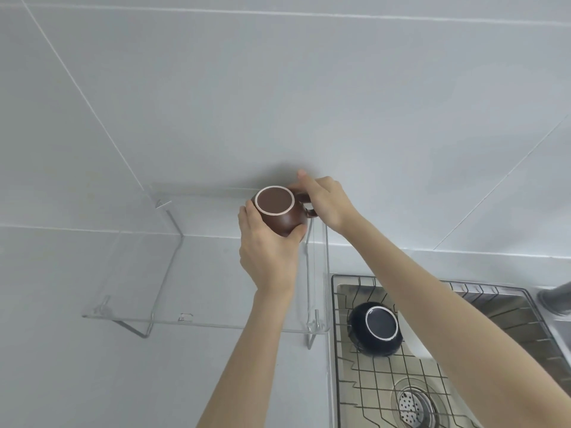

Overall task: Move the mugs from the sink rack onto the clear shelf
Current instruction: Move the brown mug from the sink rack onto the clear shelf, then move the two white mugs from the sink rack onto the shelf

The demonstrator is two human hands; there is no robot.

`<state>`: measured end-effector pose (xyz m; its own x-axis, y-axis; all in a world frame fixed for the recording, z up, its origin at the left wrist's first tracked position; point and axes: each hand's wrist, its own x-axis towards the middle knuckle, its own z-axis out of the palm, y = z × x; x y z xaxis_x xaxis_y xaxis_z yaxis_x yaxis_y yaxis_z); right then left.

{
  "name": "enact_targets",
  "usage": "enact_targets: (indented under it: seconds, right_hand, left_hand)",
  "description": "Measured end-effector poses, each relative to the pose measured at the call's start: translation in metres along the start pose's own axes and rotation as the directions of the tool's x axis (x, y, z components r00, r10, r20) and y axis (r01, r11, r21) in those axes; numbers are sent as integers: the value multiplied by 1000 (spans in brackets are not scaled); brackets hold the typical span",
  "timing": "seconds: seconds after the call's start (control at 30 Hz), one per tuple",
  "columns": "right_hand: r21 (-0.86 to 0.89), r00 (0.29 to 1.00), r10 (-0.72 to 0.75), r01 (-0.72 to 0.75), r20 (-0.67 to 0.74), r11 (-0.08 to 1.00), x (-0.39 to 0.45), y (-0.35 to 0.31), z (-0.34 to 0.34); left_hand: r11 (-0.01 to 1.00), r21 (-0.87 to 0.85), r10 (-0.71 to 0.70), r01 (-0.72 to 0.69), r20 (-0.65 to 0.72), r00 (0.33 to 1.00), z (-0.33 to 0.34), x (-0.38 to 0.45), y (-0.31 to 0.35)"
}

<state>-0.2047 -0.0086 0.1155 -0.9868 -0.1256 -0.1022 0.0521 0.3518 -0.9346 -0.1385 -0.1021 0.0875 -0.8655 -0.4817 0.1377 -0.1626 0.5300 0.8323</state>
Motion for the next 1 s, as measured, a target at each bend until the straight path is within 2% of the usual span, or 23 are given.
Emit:
enact_targets:
  seconds: [0.07,0.23,0.37,0.43,0.5,0.6,0.7,0.77,0.83,0.9,1.0]
  right_hand:
    - [74,1000,4,-3,-10,997,-2,0,-3]
    - [101,1000,12,-13,10,995,-5,5,-10]
    - [114,997,-12,20,-75,993,-16,4,-25]
    - [106,993,-27,39,-112,994,-30,6,-42]
    - [120,990,-18,36,-142,992,-50,14,-66]
    - [167,975,57,-21,-214,986,-96,37,-111]
    - [209,936,173,-111,-308,972,-147,70,-151]
    - [225,894,261,-187,-365,956,-182,98,-172]
    - [231,849,336,-260,-407,937,-212,124,-184]
    - [231,811,401,-332,-425,915,-236,149,-189]
    - [195,764,484,-445,-428,874,-264,183,-187]
  left_hand:
    - [1000,21,3,-3,8,1000,1,1,0]
    - [999,47,26,-27,23,999,3,0,-3]
    - [999,27,39,-42,93,995,-1,0,-1]
    - [995,2,98,-99,102,990,-6,-8,8]
    - [973,-63,225,-221,56,973,-16,-24,22]
    - [876,-234,444,-421,55,894,-22,-72,41]
    - [843,-348,509,-409,272,817,-5,-125,39]
    - [892,-342,443,-296,528,725,12,-158,35]
    - [946,-262,324,-191,736,595,32,-185,28]
    - [976,-173,216,-133,842,494,53,-206,18]
    - [989,-126,146,-77,909,391,81,-228,7]
